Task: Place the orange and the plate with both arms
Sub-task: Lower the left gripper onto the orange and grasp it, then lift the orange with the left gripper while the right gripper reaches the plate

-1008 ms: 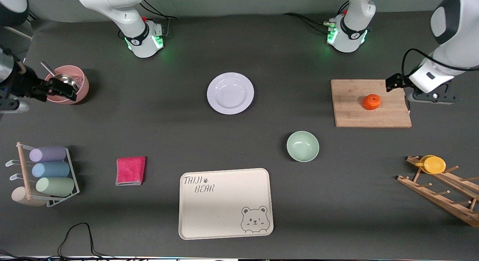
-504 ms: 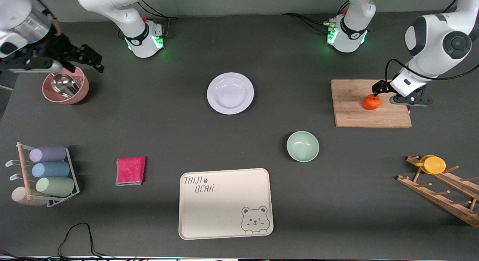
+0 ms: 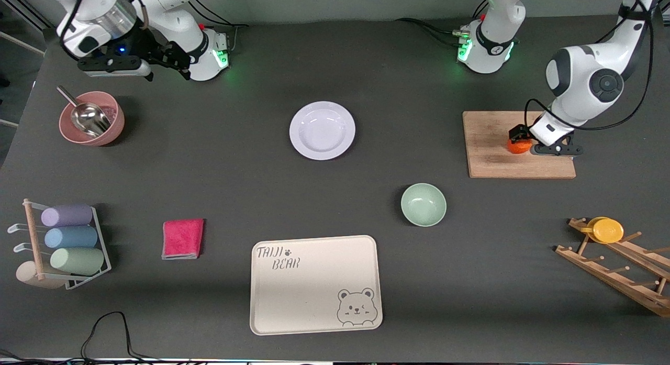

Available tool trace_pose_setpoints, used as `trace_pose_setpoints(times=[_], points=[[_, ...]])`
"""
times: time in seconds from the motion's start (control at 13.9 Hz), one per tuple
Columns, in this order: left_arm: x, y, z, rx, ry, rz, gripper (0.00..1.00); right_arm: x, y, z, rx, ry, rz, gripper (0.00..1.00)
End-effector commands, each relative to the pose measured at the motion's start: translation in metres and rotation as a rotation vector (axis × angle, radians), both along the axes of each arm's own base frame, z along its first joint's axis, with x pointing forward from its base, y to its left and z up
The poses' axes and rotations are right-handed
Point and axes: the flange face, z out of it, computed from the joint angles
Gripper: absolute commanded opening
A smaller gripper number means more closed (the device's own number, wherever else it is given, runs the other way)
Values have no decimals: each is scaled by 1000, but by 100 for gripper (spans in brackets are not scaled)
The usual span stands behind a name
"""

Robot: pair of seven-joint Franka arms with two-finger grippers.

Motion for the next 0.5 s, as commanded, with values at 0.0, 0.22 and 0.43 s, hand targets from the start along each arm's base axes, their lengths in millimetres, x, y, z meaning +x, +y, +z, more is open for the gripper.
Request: trace_pose_setpoints(times=[0.0,0.22,0.43], points=[[-9,9,-19,3,-17,-3,100,-6,6,-5,-1,-7,-6,100],[-15,8,-28,3,-9,-4,100,1,9,-14,66,30,5,100],[-16,8,-29,2,-8,-4,89,13,5,-35,199,72,58,100]])
